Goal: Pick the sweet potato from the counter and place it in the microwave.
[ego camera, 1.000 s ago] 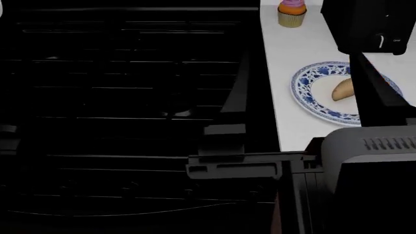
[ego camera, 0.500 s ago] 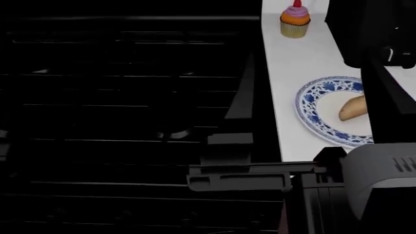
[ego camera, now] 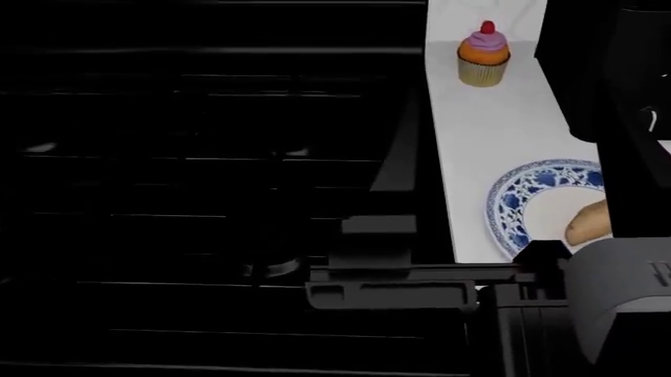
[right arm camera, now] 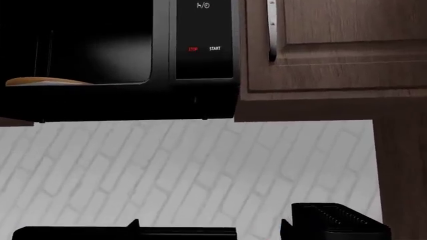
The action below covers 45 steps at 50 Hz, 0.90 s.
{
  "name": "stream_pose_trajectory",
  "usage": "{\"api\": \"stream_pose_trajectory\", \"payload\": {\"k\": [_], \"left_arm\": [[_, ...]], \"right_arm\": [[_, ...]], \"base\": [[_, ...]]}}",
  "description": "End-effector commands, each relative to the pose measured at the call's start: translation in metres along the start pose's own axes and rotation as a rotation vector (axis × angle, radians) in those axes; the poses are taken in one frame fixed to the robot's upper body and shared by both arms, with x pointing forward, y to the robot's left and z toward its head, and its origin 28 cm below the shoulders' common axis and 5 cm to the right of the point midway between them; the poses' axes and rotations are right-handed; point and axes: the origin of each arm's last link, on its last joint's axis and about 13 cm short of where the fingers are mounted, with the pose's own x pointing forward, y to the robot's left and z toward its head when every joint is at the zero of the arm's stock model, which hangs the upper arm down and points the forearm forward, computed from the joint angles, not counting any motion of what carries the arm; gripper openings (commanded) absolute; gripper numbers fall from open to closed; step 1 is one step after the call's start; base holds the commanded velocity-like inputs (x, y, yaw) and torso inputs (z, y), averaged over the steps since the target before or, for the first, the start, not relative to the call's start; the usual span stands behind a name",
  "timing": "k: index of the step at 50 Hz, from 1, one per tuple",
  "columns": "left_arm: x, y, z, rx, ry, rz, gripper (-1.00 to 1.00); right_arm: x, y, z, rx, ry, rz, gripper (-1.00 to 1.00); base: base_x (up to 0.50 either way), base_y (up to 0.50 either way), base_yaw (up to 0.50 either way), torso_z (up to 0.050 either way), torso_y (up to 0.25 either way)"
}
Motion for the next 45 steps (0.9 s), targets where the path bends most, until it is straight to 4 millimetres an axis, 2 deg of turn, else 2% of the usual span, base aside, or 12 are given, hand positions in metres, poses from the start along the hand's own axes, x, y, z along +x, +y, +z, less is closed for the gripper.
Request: {"api": "stream_pose_trajectory", "payload": {"k": [1, 45], "left_arm": [[-0.0045, 0.0014, 0.0019, 0.005, -0.006, 0.014, 1.00], [-0.0106, 0.0024, 0.0052, 0.006, -0.018, 0.018, 1.00]], "right_arm": [[-0.0036, -0.0011, -0.0007, -0.004, 0.002, -0.012, 1.00], [-0.0092, -0.0017, 0.0039, -0.009, -0.004, -0.022, 1.00]], "base": [[0.20, 0.00, 0.00, 0.000, 0.000], [0.25, 0.00, 0.00, 0.000, 0.001]]}}
